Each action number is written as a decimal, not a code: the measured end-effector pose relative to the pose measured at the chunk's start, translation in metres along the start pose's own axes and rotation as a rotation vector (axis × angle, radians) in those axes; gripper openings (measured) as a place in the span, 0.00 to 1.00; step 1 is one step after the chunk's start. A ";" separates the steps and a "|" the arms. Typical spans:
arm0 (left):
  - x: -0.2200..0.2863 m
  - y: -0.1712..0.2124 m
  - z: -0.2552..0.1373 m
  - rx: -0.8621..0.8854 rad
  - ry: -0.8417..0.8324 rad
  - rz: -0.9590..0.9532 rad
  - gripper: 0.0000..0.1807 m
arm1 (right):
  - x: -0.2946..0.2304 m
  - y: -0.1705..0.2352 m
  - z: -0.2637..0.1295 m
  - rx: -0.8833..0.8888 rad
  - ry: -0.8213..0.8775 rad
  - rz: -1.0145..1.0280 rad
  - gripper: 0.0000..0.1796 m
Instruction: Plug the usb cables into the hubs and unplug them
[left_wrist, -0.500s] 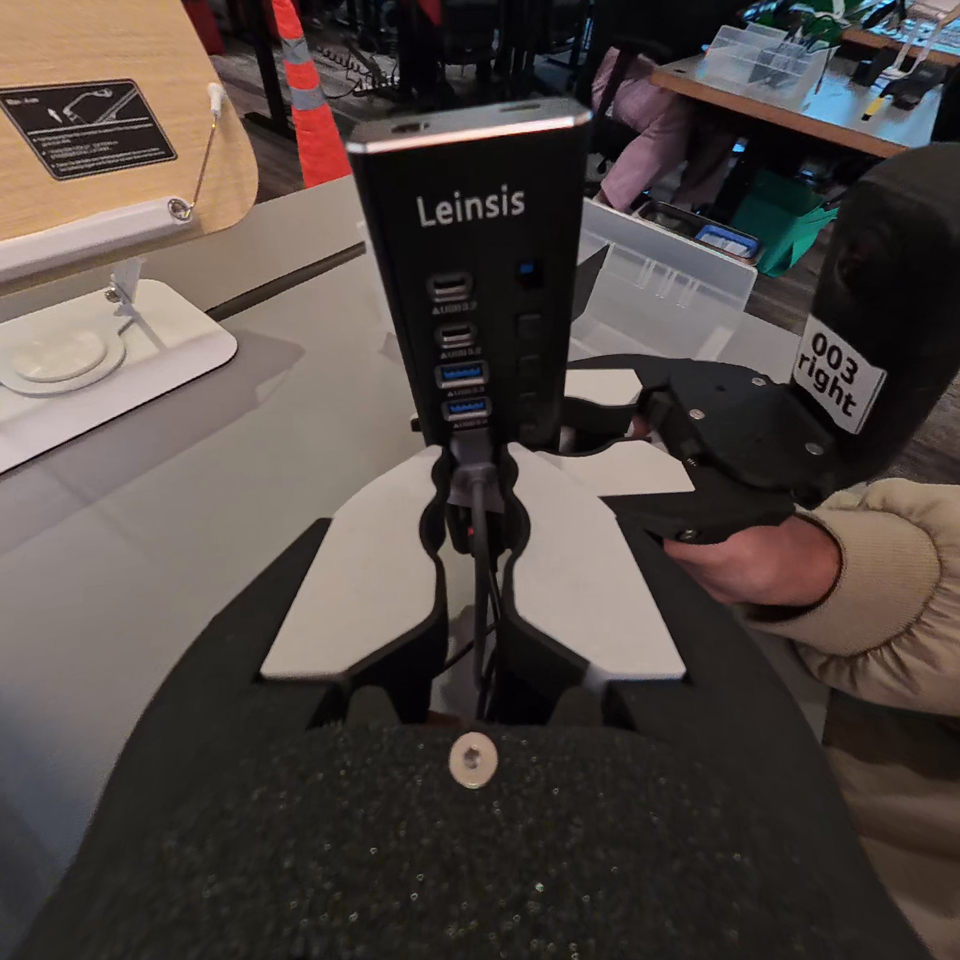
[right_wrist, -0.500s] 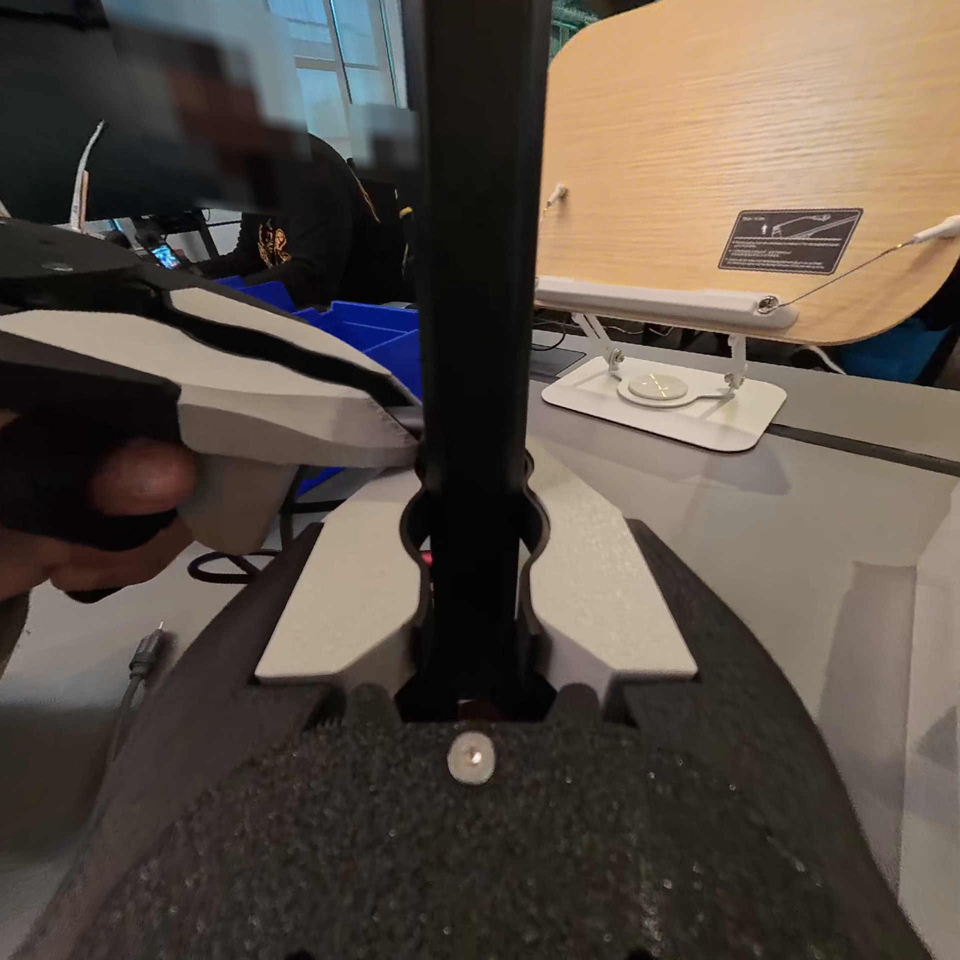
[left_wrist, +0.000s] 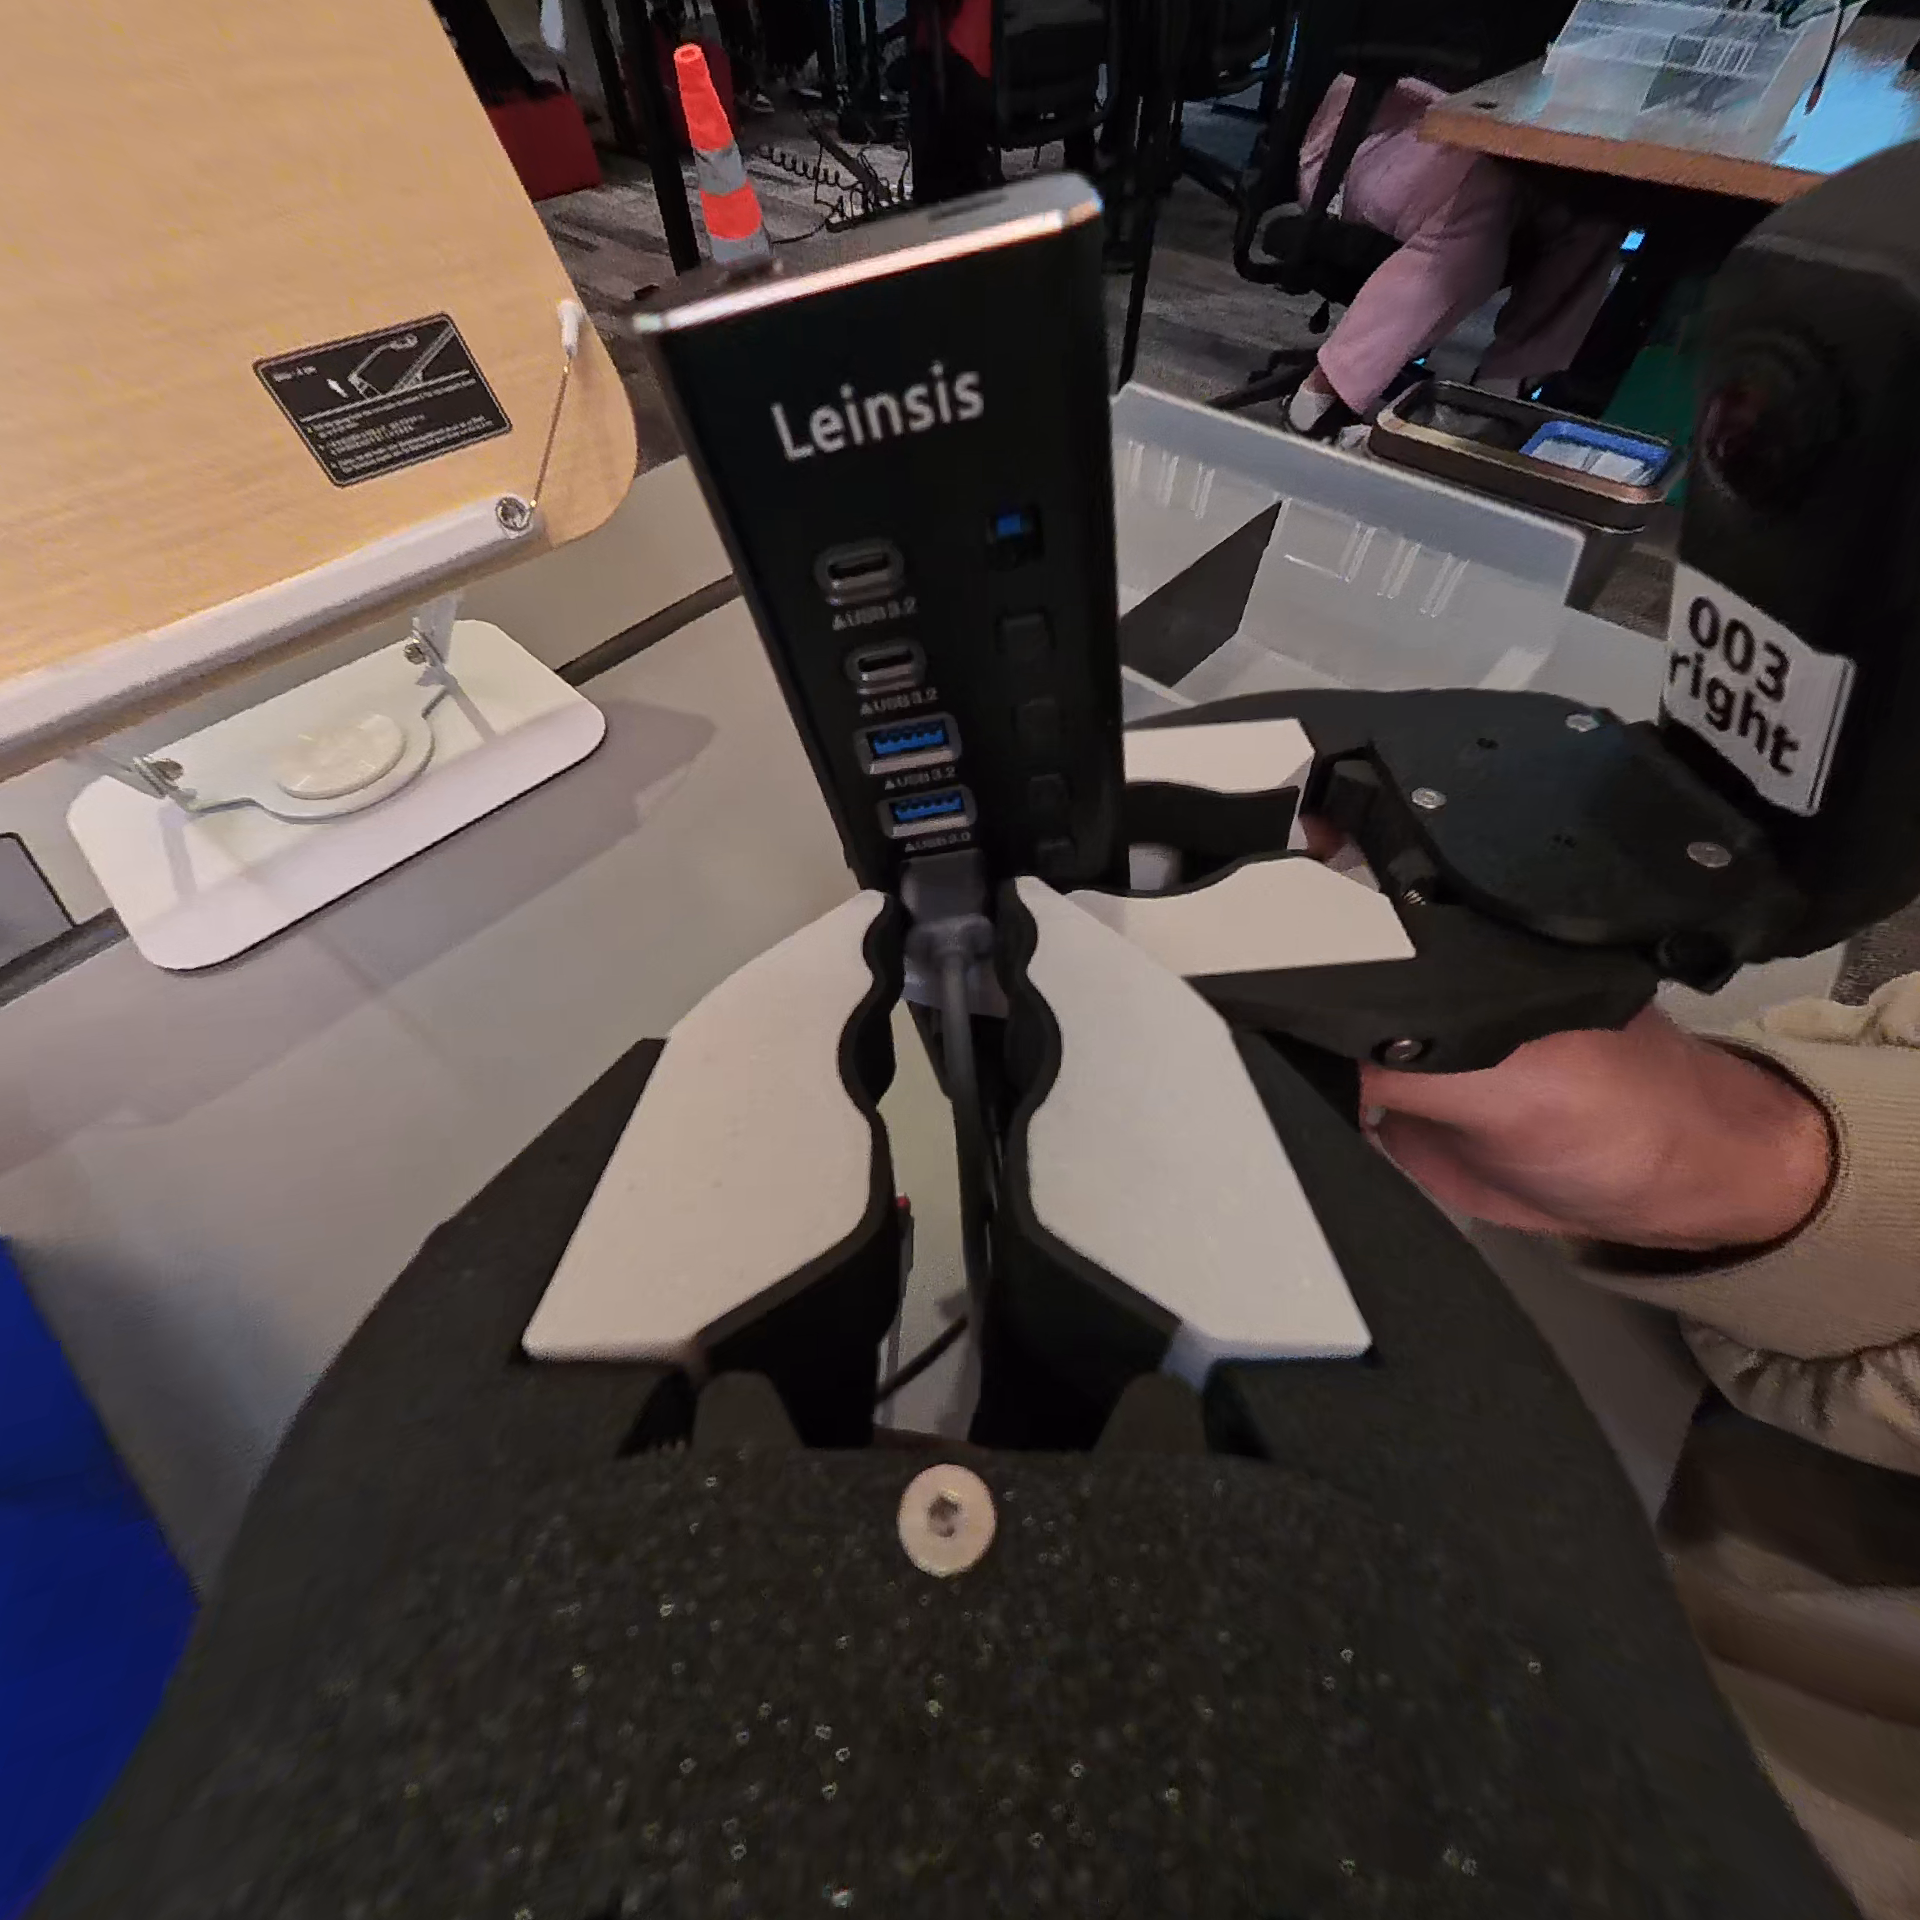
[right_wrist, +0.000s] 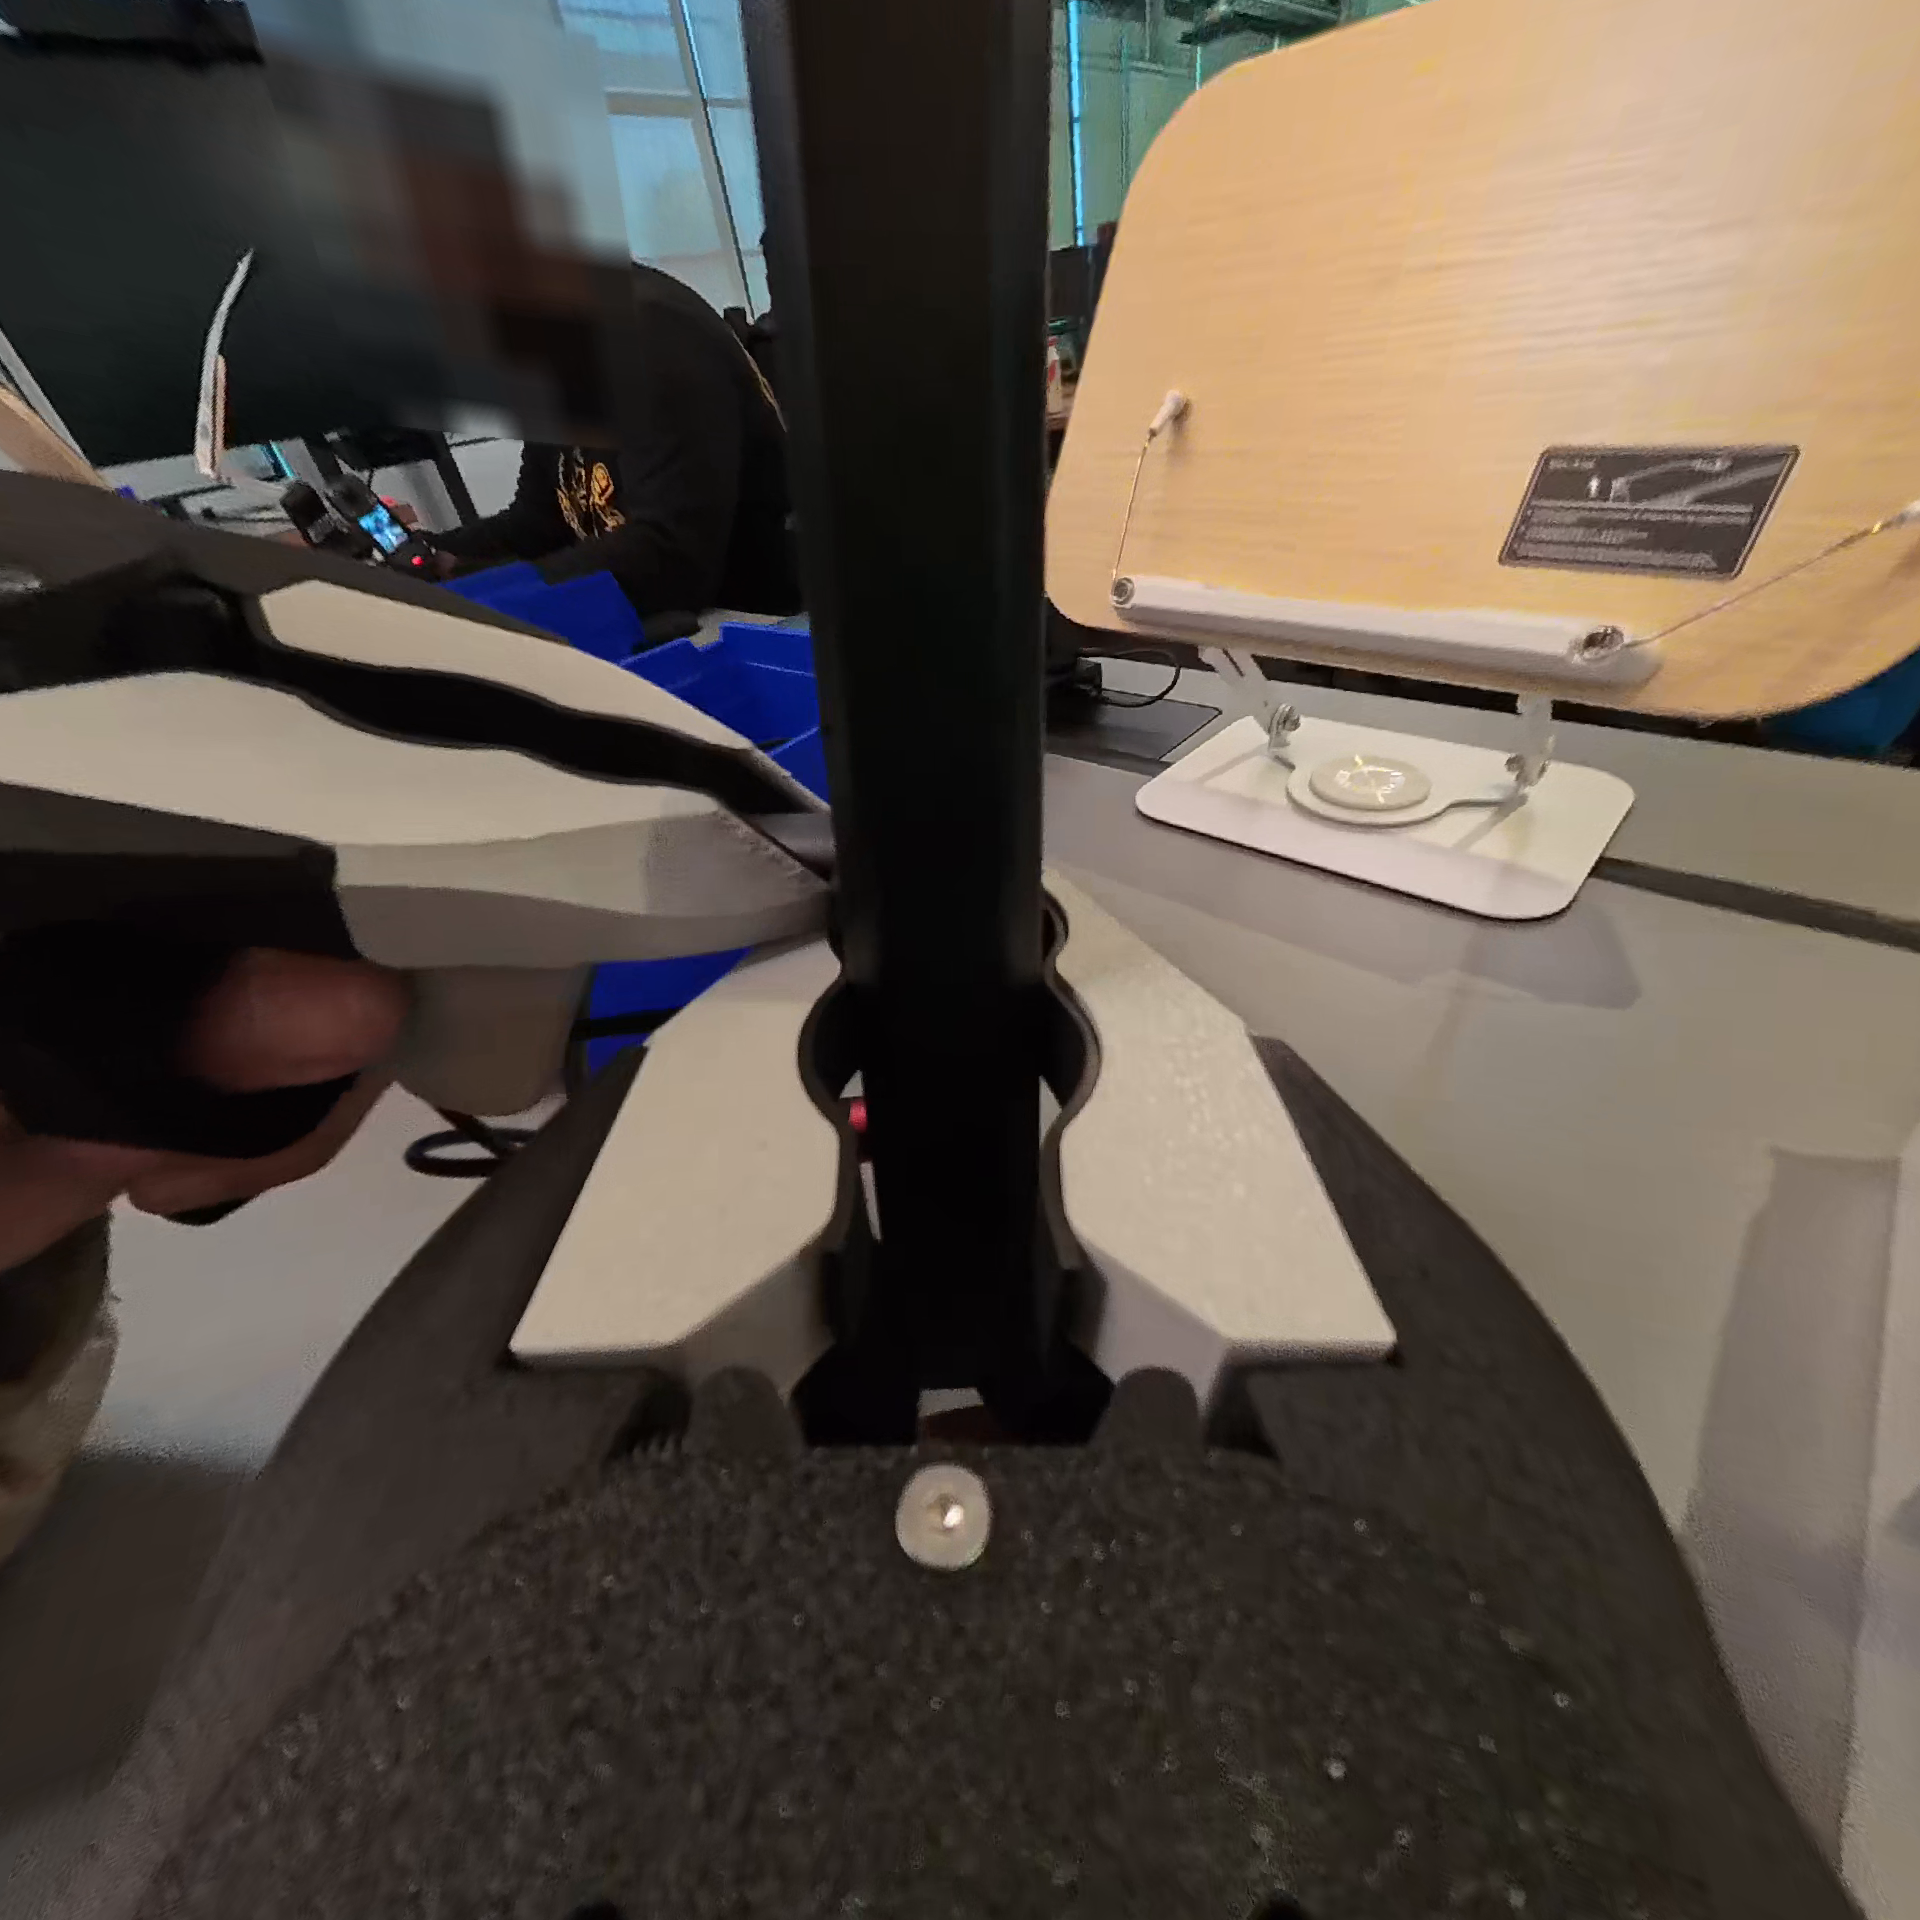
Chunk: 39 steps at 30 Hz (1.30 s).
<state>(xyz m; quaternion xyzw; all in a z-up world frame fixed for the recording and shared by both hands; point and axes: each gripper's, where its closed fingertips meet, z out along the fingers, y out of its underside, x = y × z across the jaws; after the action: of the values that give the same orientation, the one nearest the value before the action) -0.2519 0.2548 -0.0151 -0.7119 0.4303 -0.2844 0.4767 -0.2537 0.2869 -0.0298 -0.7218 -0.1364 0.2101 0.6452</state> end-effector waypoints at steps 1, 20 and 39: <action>0.000 -0.001 -0.002 -0.004 0.001 -0.005 0.09 | -0.001 -0.001 0.000 -0.002 0.002 -0.013 0.15; -0.002 -0.003 -0.012 0.041 -0.055 -0.029 0.09 | -0.011 -0.006 0.003 -0.026 -0.055 0.024 0.15; -0.004 0.003 -0.021 0.112 -0.190 -0.022 0.09 | -0.023 0.000 0.006 -0.040 -0.095 0.031 0.16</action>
<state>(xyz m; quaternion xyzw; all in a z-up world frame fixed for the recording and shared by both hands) -0.2720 0.2485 -0.0102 -0.7123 0.3588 -0.2446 0.5514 -0.2763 0.2814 -0.0275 -0.7259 -0.1597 0.2514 0.6199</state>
